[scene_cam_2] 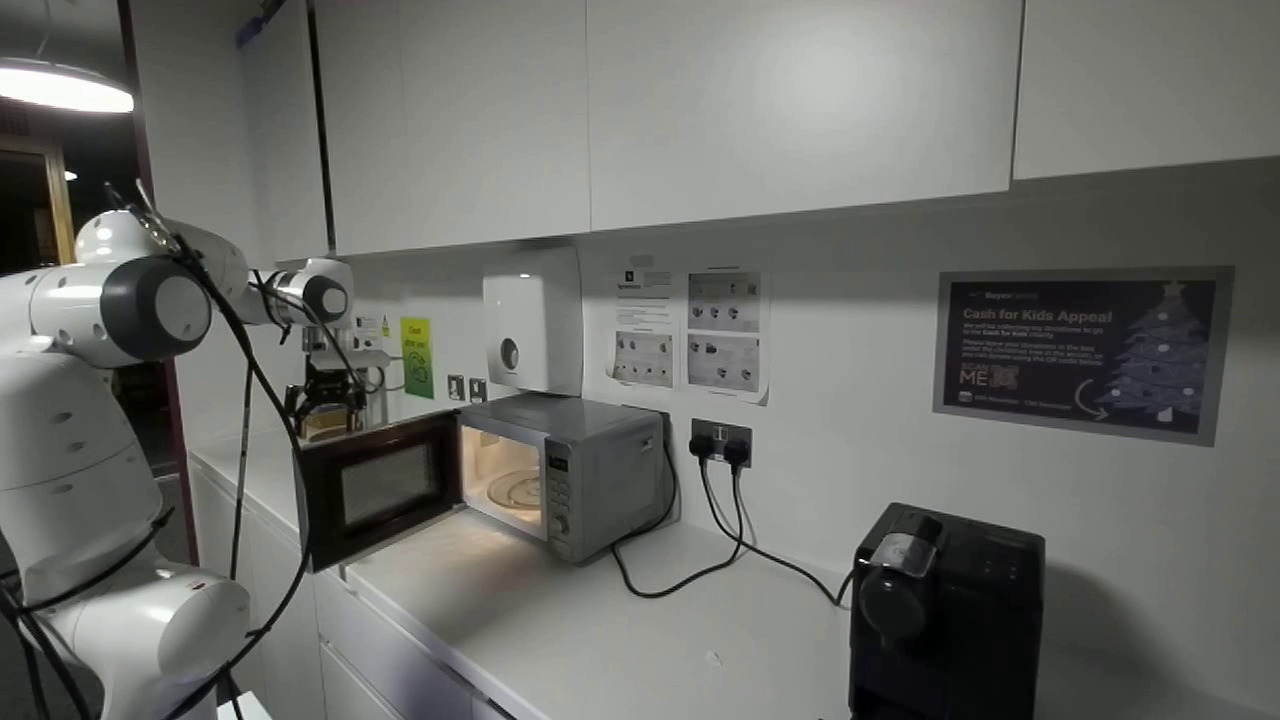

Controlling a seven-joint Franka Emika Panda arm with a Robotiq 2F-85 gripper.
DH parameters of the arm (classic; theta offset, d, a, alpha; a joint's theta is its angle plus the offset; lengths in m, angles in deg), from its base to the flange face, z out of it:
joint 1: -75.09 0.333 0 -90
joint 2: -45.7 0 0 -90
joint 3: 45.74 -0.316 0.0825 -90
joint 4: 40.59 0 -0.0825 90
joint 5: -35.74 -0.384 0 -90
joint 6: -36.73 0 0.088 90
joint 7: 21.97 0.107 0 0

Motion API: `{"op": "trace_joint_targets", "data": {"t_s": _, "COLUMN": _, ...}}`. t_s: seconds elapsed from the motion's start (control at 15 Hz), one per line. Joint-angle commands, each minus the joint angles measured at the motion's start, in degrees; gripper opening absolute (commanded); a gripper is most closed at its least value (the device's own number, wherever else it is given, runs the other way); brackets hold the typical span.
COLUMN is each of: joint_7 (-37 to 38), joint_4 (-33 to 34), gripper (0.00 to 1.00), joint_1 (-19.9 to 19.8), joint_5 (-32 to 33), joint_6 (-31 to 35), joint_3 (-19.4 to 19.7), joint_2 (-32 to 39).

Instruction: Close the microwave door fully

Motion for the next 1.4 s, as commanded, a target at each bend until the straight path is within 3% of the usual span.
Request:
{"op": "trace_joint_targets", "data": {"t_s": 0.0, "joint_7": -1.1, "joint_4": -1.6, "gripper": 1.00, "joint_1": 0.5, "joint_5": 1.9, "joint_6": 2.3, "joint_3": 0.0, "joint_2": -0.8}}
{"op": "trace_joint_targets", "data": {"t_s": 1.33, "joint_7": -5.7, "joint_4": -6.1, "gripper": 1.00, "joint_1": 1.4, "joint_5": 1.5, "joint_6": 4.1, "joint_3": -0.3, "joint_2": -0.2}}
